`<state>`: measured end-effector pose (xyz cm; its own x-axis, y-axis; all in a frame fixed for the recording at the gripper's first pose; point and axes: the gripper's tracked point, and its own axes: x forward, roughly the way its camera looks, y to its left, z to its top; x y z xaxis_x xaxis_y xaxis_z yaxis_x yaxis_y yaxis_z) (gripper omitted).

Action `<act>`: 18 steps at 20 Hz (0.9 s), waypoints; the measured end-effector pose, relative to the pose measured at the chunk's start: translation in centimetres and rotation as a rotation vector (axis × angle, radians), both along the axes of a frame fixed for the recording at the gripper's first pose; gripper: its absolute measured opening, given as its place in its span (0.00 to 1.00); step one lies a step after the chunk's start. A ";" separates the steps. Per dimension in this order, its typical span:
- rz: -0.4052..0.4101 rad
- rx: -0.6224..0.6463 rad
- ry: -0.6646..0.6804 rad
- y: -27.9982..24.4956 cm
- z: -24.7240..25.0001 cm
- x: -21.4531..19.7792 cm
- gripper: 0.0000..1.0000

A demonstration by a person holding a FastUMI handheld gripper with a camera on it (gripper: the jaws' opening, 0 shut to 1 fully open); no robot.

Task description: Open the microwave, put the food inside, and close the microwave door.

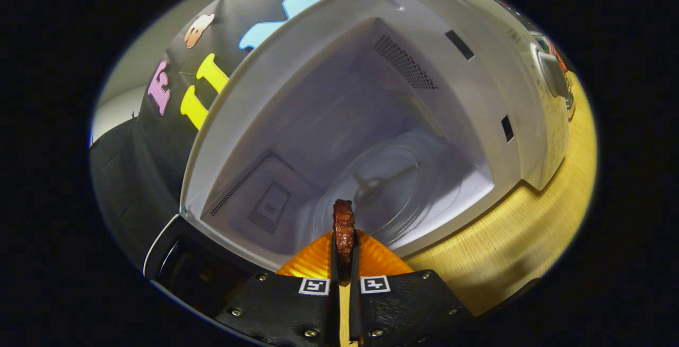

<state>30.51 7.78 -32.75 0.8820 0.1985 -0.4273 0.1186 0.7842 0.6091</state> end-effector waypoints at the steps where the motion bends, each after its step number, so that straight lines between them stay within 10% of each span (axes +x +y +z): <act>1: -0.003 0.002 0.012 -0.1 -0.3 0.2 0.07; 8: -0.022 0.003 0.016 -0.1 -0.7 0.8 0.16; 13: -0.063 -0.207 -0.032 -1.3 1.0 1.3 0.97; 18: -0.069 -0.471 -0.065 -2.8 1.6 1.2 0.97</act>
<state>31.75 4.97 -31.20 0.9141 -0.0634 -0.4006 0.1537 0.9682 0.1975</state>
